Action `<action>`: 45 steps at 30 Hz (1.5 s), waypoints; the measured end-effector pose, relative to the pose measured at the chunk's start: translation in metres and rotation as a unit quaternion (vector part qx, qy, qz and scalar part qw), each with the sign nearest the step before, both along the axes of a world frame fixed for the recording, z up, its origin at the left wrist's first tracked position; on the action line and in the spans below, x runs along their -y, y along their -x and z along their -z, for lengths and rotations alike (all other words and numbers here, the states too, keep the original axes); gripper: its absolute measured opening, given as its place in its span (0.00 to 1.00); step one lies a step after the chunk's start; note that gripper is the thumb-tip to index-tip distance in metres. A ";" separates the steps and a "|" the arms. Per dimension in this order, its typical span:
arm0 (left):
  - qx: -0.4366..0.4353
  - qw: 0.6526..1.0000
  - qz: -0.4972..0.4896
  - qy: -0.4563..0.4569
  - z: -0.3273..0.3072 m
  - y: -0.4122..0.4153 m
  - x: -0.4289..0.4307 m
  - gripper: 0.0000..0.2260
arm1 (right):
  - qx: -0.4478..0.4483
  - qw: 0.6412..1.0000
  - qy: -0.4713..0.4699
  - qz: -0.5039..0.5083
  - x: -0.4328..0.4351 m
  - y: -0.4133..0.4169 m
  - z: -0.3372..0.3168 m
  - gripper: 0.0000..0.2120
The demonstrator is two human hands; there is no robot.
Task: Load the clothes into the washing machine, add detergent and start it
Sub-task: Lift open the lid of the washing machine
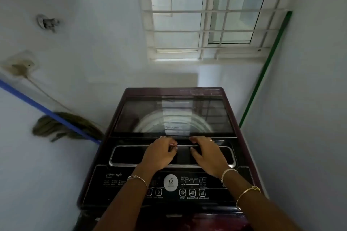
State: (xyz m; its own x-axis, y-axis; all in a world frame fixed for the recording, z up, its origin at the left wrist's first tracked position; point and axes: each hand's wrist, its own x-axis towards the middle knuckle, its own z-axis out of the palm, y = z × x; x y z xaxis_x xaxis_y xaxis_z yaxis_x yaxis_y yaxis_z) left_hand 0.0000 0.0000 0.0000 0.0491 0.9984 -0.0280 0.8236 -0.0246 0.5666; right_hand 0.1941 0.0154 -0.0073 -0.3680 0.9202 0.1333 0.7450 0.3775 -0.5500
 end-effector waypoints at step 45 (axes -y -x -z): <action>-0.154 0.973 0.152 0.076 -0.269 0.047 -0.180 0.27 | 0.194 0.967 0.112 -0.117 -0.174 0.033 -0.282 0.22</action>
State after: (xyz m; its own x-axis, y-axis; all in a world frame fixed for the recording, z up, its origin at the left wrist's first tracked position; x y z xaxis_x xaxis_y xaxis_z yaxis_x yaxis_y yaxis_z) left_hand -0.0469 0.1802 0.2690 0.3071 0.9221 -0.2353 0.9231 -0.2285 0.3094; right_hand 0.1610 0.1896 0.2745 -0.5524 0.7950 -0.2507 0.8203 0.4649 -0.3331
